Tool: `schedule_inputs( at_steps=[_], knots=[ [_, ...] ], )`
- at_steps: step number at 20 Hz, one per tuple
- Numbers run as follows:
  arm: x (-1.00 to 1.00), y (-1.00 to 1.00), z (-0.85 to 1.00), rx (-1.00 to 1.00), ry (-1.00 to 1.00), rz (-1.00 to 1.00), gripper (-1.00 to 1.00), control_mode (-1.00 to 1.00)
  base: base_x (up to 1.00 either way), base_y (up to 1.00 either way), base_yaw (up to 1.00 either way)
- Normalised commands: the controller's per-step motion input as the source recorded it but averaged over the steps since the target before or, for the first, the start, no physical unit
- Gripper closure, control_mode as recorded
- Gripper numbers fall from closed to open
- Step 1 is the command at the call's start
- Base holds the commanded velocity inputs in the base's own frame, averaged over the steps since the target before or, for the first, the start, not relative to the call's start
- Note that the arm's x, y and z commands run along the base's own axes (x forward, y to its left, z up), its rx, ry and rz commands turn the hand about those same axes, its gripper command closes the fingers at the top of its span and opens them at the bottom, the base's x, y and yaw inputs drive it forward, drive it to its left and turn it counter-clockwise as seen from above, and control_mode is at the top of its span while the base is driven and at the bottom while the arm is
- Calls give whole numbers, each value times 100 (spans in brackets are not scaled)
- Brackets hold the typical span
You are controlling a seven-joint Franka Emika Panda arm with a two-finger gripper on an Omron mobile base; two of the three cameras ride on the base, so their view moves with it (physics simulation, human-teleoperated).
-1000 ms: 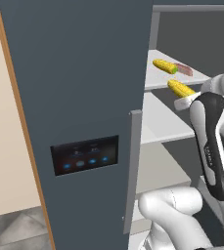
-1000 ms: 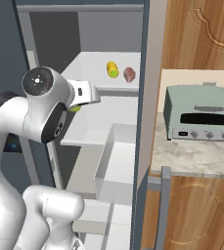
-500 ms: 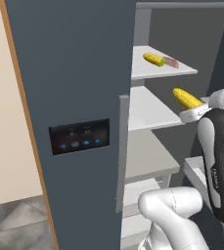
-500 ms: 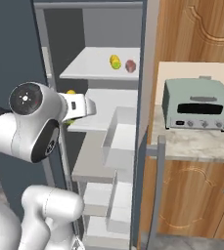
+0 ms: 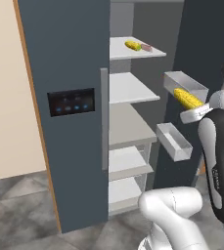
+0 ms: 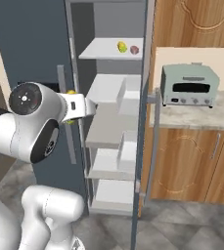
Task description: Place one corn and one steak in each tupperware on the nearby counter, to pack two identical lunches.
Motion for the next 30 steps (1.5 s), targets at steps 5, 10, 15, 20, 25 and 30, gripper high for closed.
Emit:
schedule_inputs(
  at_steps=[5, 10, 15, 20, 25, 30],
  knots=[
    [0, 0, 0, 0, 0, 0, 100, 100, -78, -32, 0],
    [0, 0, 0, 0, 0, 0, 100, 100, -30, -78, -2],
    [0, 0, 0, 0, 0, 0, 100, 100, 0, -98, 0],
    [0, 0, 0, 0, 0, 0, 100, 100, 0, -100, 0],
    [0, 0, 0, 0, 0, 0, 100, 100, 5, -100, 0],
    [0, 0, 0, 0, 0, 0, 100, 100, 27, -89, 0]
  ],
)
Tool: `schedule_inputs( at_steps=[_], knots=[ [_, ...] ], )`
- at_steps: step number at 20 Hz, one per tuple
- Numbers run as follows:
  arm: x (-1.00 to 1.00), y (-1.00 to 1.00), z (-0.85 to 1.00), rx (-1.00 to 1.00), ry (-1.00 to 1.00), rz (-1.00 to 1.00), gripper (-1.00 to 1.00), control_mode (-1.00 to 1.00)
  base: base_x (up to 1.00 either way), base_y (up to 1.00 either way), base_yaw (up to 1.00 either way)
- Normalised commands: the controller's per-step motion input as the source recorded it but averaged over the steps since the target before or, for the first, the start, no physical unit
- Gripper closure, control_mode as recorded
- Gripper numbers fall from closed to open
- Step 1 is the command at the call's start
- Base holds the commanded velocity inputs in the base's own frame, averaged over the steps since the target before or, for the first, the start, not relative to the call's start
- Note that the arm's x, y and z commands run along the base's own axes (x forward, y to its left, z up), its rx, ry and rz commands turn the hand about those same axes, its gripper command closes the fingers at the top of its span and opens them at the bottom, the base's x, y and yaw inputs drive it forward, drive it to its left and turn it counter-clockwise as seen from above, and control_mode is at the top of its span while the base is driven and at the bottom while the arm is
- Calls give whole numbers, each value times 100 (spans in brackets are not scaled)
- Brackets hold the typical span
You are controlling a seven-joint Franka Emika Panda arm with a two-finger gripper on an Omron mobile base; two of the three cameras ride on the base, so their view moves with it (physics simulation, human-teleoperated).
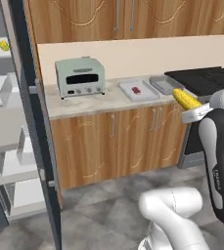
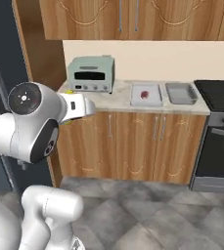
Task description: Place one corn and one steak in each tupperware on the nearby counter, to pack two identical lunches.
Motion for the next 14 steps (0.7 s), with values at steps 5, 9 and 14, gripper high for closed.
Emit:
schedule_inputs(
  at_steps=[5, 9, 14],
  knots=[
    [0, 0, 0, 0, 0, 0, 100, 100, 64, -45, 0],
    [0, 0, 0, 0, 0, 0, 100, 100, 98, -11, 0],
    [0, 0, 0, 0, 0, 0, 100, 100, 91, -33, -1]
  ],
)
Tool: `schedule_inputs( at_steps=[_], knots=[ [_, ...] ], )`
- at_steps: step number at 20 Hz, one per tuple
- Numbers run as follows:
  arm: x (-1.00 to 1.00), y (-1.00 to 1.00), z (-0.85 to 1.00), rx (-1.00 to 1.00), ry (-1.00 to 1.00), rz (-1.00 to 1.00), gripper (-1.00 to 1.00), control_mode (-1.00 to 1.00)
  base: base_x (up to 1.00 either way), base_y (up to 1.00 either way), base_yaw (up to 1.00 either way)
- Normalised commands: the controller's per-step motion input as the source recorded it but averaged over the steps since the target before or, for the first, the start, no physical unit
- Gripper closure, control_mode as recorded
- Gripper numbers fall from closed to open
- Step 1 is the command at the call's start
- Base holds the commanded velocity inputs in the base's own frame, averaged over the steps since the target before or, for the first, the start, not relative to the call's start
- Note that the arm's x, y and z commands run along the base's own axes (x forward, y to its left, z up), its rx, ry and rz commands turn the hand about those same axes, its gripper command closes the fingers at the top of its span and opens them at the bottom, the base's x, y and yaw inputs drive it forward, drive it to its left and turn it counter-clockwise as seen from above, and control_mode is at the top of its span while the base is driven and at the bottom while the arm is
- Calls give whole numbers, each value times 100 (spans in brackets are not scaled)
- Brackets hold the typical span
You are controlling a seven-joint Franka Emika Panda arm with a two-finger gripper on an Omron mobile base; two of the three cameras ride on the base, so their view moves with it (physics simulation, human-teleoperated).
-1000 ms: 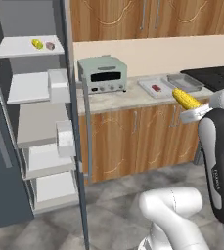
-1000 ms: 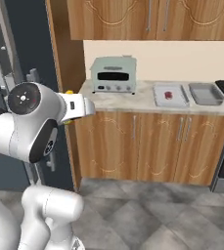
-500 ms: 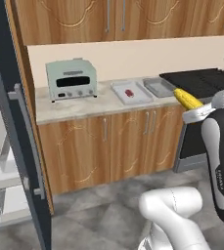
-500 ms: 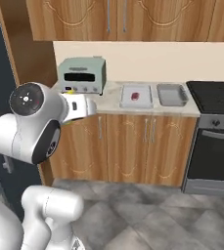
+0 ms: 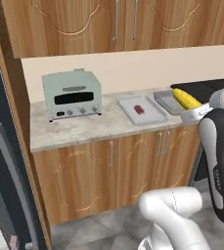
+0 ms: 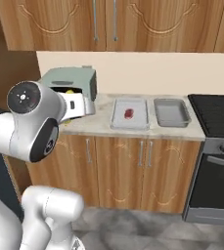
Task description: Place one corn and one steak in each tupperware on the nearby counter, to pack two identical lunches.
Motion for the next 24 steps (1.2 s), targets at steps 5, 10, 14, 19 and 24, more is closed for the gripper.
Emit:
schedule_inputs(
  at_steps=[5, 10, 14, 19, 24],
  knots=[
    [0, 0, 0, 0, 0, 0, 100, 100, 61, -62, -5],
    [0, 0, 0, 0, 0, 0, 100, 100, 44, -44, -4],
    [0, 0, 0, 0, 0, 0, 100, 100, 58, -6, 0],
    [0, 0, 0, 0, 0, 0, 100, 100, 87, 0, 2],
    [0, 0, 0, 0, 0, 0, 100, 100, 63, 0, 4]
  ],
)
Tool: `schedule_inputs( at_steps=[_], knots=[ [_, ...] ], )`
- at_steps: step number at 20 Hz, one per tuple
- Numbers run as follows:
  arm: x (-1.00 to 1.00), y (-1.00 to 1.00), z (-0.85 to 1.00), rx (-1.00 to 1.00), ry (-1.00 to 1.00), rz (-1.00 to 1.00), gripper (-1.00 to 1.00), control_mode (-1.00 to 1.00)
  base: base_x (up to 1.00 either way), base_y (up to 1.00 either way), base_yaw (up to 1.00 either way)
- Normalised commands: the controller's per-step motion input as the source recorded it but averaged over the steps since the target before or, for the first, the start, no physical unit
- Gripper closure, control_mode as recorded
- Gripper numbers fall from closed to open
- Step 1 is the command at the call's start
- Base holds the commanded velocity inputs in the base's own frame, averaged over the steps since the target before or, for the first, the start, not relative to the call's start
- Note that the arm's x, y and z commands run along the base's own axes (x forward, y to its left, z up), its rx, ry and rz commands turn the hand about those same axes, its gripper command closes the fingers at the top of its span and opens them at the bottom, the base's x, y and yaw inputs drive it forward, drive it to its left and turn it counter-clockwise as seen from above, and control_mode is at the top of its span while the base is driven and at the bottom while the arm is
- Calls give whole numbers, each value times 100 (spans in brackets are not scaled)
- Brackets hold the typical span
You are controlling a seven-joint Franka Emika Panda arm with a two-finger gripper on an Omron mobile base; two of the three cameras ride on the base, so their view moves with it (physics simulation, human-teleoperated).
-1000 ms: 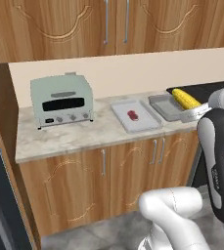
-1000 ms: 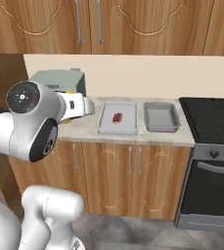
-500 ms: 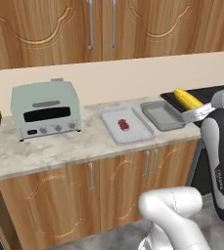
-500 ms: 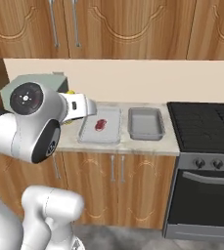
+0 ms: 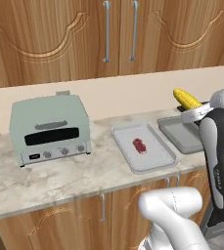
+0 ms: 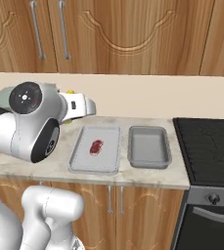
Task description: Place one corn and one steak in each tupperware on the nearby counter, to pack two identical lunches.
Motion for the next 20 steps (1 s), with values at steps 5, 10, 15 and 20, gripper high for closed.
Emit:
schedule_inputs(
  at_steps=[5, 10, 15, 20],
  knots=[
    [0, 0, 0, 0, 0, 0, 100, 100, 16, -1, 3],
    [0, -1, -11, 0, 2, 0, 100, -100, 11, -2, 3],
    [0, -2, -69, 0, 6, 0, 100, -100, 0, 0, 0],
    [0, 0, -60, 0, 9, 0, 100, -100, 0, 0, 0]
  ],
)
